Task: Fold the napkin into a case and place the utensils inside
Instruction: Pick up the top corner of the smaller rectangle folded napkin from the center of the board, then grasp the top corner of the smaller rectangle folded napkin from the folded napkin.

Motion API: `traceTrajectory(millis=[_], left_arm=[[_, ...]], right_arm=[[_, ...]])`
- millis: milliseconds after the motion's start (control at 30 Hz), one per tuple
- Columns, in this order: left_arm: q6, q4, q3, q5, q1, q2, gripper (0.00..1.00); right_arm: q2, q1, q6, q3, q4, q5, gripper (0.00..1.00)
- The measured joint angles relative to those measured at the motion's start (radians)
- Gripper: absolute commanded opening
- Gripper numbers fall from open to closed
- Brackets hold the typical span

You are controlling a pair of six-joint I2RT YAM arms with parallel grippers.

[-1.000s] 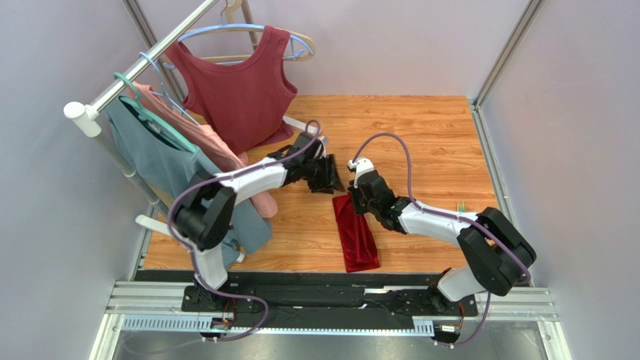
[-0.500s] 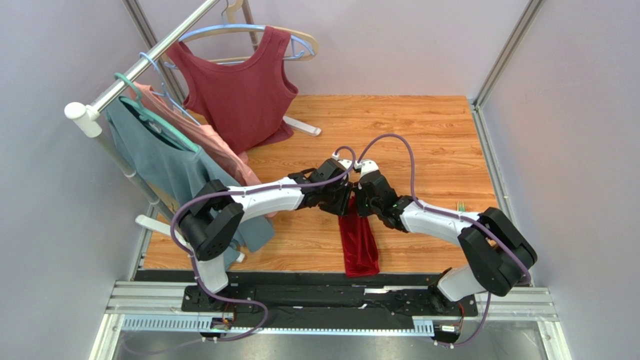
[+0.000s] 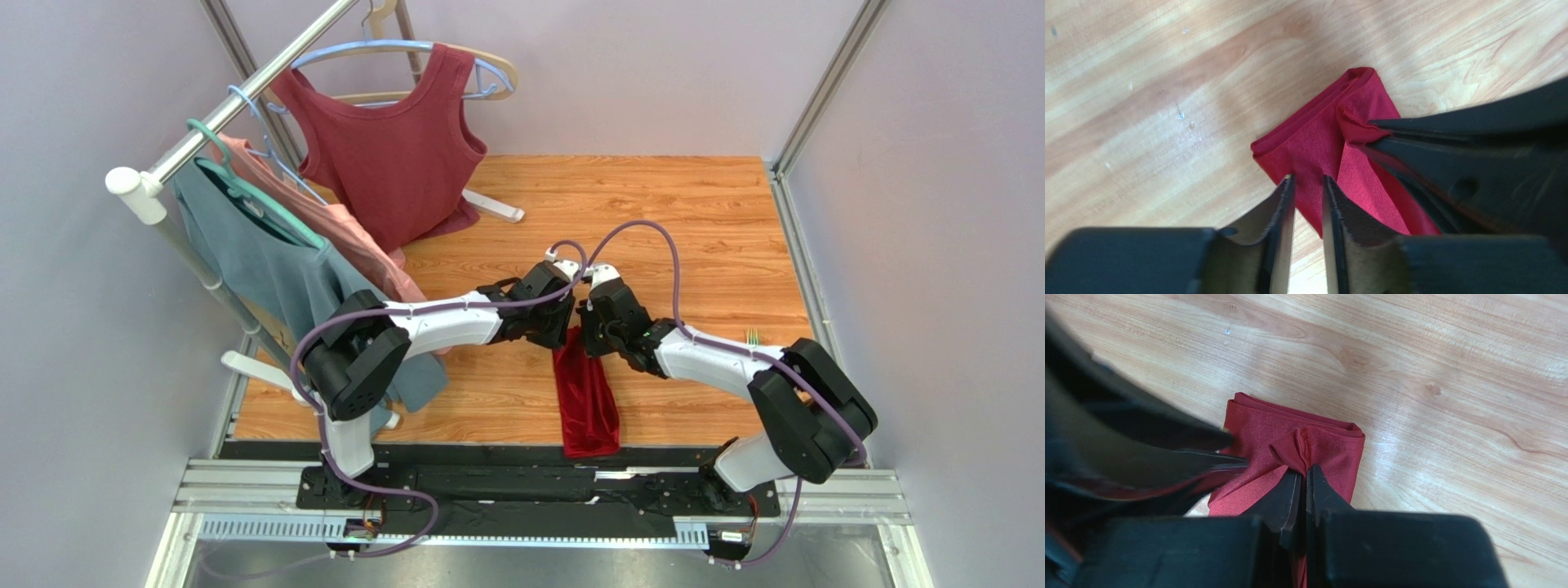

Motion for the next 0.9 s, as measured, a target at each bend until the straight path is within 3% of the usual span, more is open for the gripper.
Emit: traceTrajectory(millis=[200,333,600,700,900], left_arm=[[-0.024,0.182,-0.225,0.003,-0.002,-0.111,0.25],[-0.040,0.316,-0.310,0.004,-0.004,-0.147,0.31],[-0.071,0.399,-0.278,0.000,0.016,-0.145,0.33],[-0.073,0.399,-0.245,0.005,0.034,-0.137,0.40],[-0.050,0.374,-0.158,0.011,0.050,-0.092,0.37]], right_arm=[[-0.001,-0.018,0.023,0.000,-0.003,-0.010,0.00],[-0.013,-0.039,0.035,0.000,-0.003,-0.012,0.00],[0.014,-0.083,0.024,0.047,-0.012,-0.015,0.00],[0.049,-0.090,0.010,0.093,-0.010,-0.016,0.00],[0.063,-0.093,-0.002,0.113,-0.007,-0.027,0.00]])
